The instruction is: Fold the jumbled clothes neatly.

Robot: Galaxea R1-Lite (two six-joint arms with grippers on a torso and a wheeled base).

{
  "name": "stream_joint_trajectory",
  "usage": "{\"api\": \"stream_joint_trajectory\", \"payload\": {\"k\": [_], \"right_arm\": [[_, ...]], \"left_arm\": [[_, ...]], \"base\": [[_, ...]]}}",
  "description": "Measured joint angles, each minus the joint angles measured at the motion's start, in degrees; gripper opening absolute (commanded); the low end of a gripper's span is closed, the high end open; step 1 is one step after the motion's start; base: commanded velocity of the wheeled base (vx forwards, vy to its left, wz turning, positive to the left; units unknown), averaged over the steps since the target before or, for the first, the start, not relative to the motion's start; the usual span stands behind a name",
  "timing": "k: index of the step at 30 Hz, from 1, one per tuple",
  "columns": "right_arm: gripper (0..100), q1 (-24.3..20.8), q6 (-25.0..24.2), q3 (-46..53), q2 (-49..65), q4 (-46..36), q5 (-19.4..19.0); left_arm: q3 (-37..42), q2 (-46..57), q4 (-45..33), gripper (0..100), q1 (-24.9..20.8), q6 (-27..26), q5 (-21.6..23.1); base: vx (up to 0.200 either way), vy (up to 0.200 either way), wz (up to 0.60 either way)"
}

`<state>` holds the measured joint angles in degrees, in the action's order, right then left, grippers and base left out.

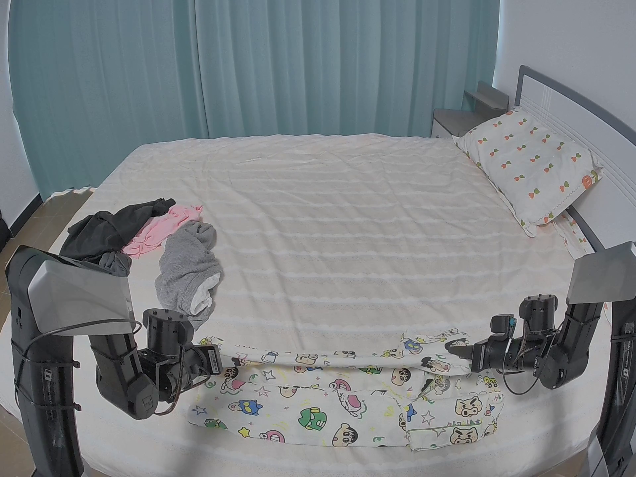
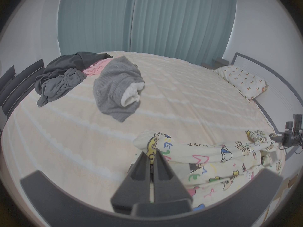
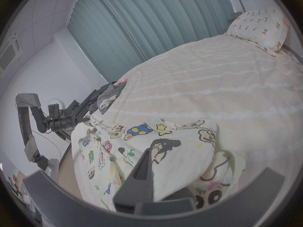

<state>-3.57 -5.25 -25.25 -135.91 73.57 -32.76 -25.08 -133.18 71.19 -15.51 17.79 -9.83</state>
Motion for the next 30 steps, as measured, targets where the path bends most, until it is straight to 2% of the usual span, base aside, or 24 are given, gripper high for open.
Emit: {"api": "stream_joint_trajectory", "payload": {"k": [12, 21, 22, 24, 25, 30], "right_arm": [[0, -0.48, 1.21, 7.67, -4.61, 11.58, 0.18], [0, -0.65, 1.18, 10.48, -6.86, 14.73, 0.0], [100, -0.67, 1.18, 10.75, -6.97, 14.9, -0.09], [100, -0.67, 1.18, 11.22, -7.19, 15.08, -0.24], [100, -0.63, 1.18, 11.33, -7.23, 15.12, -0.28], [100, -0.63, 0.83, 11.8, -7.42, 15.41, -0.52]], "left_arm": [[5.21, -3.47, 3.44, 0, -0.94, -0.27, 0.28], [5.97, -5.41, 4.24, 0, -1.02, -0.22, 0.33], [5.97, -5.52, 4.24, 0, -1.02, -0.2, 0.35], [6.06, -5.68, 4.22, 0, -1.02, -0.2, 0.35], [6.1, -5.71, 4.22, 100, -1.06, -0.2, 0.35], [6.72, -5.9, 4.53, 100, -1.46, 0.05, 0.33]], "base": [[0.0, 0.0, 0.0], [0.0, 0.0, 0.0], [0.0, 0.0, 0.0], [0.0, 0.0, 0.0], [0.0, 0.0, 0.0], [0.0, 0.0, 0.0]]}}
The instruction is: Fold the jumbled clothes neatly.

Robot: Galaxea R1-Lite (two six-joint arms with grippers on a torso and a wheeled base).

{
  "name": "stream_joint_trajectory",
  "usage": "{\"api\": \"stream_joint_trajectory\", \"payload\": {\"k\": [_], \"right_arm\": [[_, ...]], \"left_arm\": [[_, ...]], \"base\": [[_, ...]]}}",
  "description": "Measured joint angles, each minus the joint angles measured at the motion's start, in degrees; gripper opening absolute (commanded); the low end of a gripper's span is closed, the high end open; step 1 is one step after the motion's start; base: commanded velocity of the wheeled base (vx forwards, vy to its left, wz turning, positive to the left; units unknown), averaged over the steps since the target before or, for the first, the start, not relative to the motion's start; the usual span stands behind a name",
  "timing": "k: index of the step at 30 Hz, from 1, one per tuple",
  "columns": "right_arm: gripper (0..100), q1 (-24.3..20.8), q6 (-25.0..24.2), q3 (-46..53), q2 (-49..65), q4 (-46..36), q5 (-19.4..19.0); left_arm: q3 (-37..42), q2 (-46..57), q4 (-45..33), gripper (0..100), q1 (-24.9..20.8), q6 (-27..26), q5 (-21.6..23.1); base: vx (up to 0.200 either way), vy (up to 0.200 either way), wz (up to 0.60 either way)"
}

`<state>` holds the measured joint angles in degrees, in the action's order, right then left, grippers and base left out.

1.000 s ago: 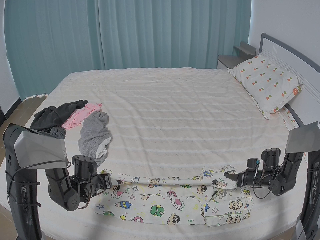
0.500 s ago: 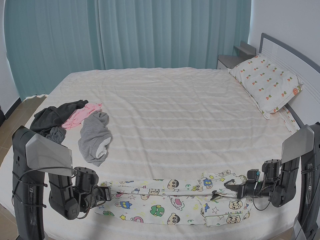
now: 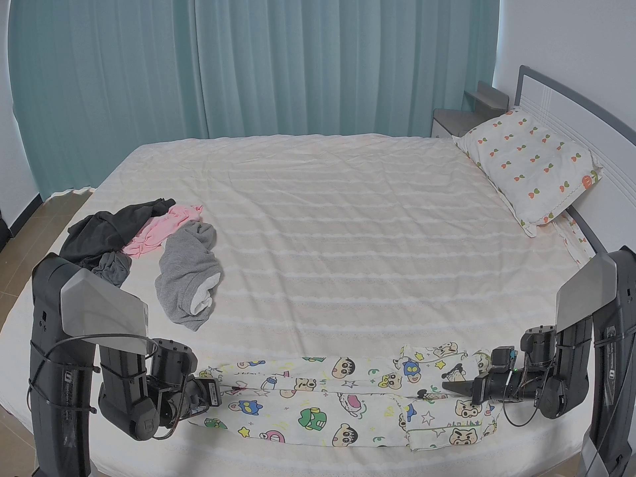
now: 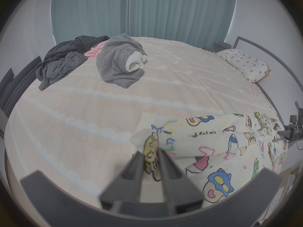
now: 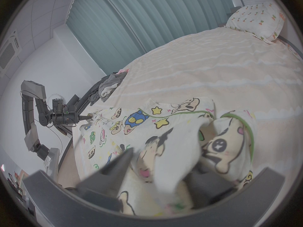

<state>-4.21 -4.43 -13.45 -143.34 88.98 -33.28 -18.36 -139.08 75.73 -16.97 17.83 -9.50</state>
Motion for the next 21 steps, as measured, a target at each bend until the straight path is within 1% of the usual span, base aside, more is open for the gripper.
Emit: {"api": "stream_joint_trajectory", "payload": {"k": [3, 11, 15, 18, 21], "right_arm": [[100, 0.0, -0.09, 0.33, 0.01, 0.0, 0.0], [100, 0.63, -0.39, 1.49, 0.95, 0.0, 0.35], [100, 2.56, -0.41, 2.86, 2.9, 0.0, 0.46], [100, 4.94, -0.39, 3.32, 4.39, -0.02, 0.49], [100, 7.81, -0.37, 3.64, 5.74, 0.0, 0.55]], "left_arm": [[0.54, -0.04, 1.01, 100, -0.04, 0.06, 0.0], [4.3, -0.06, 8.35, 100, 0.38, -0.22, -0.11], [6.12, 0.09, 9.83, 100, 1.99, -0.29, -0.13], [7.06, 0.39, 10.98, 100, 3.35, -0.24, 0.06], [8.52, 0.88, 12.68, 100, 5.16, -0.02, 1.76]], "base": [[0.0, 0.0, 0.0], [0.0, 0.0, 0.0], [0.0, 0.0, 0.0], [0.0, 0.0, 0.0], [0.0, 0.0, 0.0]]}}
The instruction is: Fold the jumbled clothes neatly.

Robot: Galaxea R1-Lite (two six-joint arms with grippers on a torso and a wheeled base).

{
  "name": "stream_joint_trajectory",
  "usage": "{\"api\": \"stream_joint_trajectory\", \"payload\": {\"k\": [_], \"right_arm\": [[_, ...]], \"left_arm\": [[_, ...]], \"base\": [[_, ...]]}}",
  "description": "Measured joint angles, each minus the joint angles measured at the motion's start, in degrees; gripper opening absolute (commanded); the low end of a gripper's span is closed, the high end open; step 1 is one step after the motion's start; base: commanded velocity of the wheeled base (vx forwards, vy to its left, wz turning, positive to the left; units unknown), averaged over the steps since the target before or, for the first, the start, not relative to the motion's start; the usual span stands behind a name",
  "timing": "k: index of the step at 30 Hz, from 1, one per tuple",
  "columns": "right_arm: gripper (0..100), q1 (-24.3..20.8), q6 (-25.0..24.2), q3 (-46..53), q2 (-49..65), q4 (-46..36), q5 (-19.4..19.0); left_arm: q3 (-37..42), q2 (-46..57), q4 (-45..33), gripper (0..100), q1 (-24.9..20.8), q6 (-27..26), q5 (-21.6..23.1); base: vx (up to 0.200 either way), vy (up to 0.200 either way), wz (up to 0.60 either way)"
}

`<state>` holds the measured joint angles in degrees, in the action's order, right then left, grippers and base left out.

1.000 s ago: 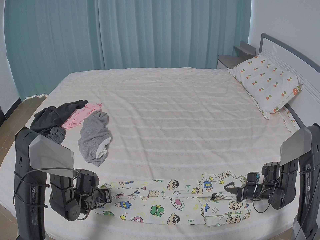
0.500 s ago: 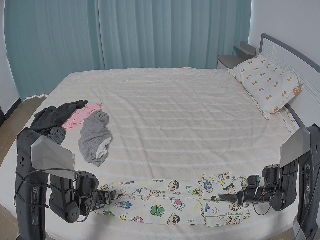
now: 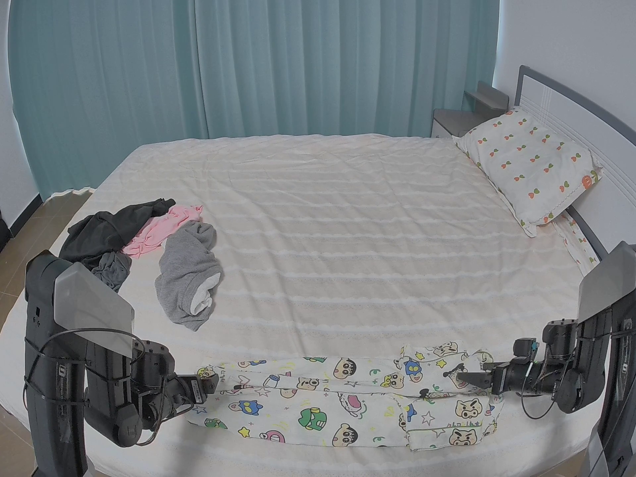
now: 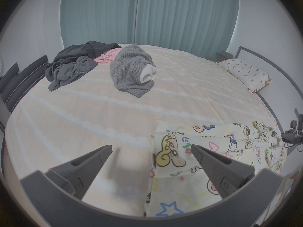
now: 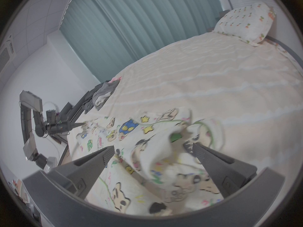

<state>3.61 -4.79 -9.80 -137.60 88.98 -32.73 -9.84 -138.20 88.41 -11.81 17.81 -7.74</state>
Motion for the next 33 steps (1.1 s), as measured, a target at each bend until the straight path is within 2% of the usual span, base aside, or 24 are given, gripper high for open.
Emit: {"api": "stream_joint_trajectory", "payload": {"k": [5, 8, 12, 19, 22, 25, 33], "right_arm": [[100, 4.1, 0.04, 0.73, 2.56, -0.02, 0.02], [100, 5.4, -0.07, 1.04, 4.63, 0.0, -0.05], [100, 5.73, -1.56, 1.67, 8.41, -0.02, -0.13], [100, 0.18, -4.67, 1.84, 13.47, -0.33, 1.29], [100, -4.46, -5.08, 1.18, 14.67, -2.0, 4.92], [100, -7.83, -5.25, 0.44, 15.52, -5.5, 7.09], [100, -12.86, -5.66, -2.49, 16.48, -8.86, 7.83]], "left_arm": [[2.77, 1.74, 0.5, 100, 4.13, 2.57, 4.84], [3.51, 3.34, 0.52, 100, 6.03, 7.31, 7.95], [4.66, 6.36, 0.55, 100, 8.05, 15.25, 15.53], [7.19, 10.23, 0.57, 100, 9.25, 24.86, 25.55], [8.24, 11.11, 0.57, 100, 9.58, 27.59, 30.18], [8.63, 11.41, 0.57, 100, 9.95, 28.7, 31.82], [8.83, 10.42, 0.57, 100, 9.97, 28.99, 32.34]], "base": [[0.0, 0.0, 0.0], [0.0, 0.0, 0.0], [0.0, 0.0, 0.0], [0.0, 0.0, 0.0], [0.0, 0.0, 0.0], [0.0, 0.0, 0.0], [0.0, 0.0, 0.0]]}}
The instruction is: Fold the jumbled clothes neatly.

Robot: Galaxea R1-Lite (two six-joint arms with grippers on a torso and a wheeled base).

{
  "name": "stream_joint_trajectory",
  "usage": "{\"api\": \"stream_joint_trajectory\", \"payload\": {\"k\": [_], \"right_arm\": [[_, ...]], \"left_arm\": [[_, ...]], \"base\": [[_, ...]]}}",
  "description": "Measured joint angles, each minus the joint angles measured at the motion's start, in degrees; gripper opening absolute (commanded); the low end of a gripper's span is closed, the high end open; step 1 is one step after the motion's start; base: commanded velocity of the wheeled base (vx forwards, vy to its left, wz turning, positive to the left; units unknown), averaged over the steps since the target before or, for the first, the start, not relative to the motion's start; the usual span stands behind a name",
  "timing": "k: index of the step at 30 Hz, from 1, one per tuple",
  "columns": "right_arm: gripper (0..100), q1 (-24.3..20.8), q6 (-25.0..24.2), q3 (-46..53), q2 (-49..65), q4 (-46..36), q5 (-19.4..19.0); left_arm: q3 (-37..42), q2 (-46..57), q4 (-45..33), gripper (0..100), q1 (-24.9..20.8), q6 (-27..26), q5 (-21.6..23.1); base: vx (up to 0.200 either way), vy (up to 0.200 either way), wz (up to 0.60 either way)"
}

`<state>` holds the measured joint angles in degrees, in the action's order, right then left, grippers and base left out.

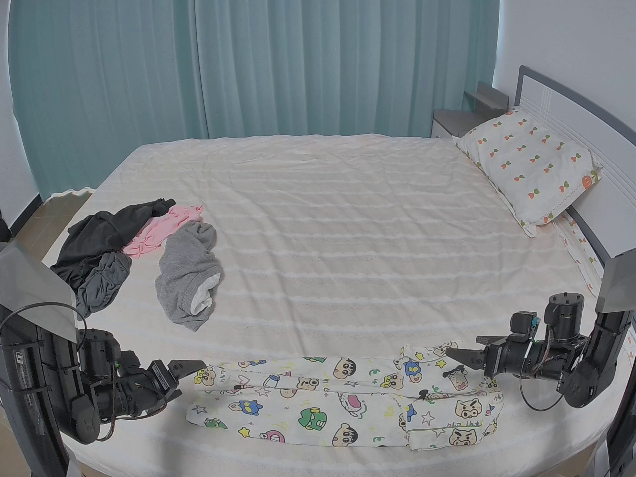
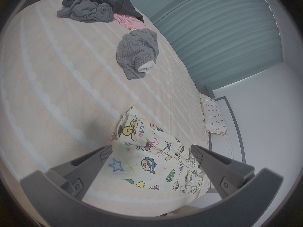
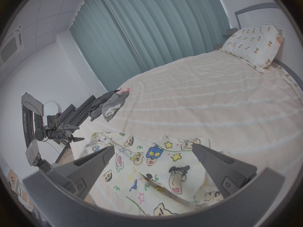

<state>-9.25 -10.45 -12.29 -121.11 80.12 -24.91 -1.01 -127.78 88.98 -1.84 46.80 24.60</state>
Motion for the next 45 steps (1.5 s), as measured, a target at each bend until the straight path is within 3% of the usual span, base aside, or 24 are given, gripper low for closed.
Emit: {"api": "stream_joint_trajectory", "payload": {"k": [15, 31, 45], "right_arm": [[100, -2.45, -8.08, -4.63, -8.08, -0.79, -0.22], [100, -3.91, -8.84, -3.96, -12.43, 3.04, -0.27], [100, 1.65, -8.33, -0.79, -20.5, 8.2, -0.22]], "left_arm": [[0.0, -0.57, 0.0, 100, -0.17, 0.11, -0.17], [0.0, -0.61, 0.0, 100, -0.17, 0.11, -0.33], [0.0, -0.66, 0.0, 100, -0.22, 0.11, -0.38]], "base": [[0.0, 0.0, 0.0], [0.0, 0.0, 0.0], [0.0, 0.0, 0.0]]}}
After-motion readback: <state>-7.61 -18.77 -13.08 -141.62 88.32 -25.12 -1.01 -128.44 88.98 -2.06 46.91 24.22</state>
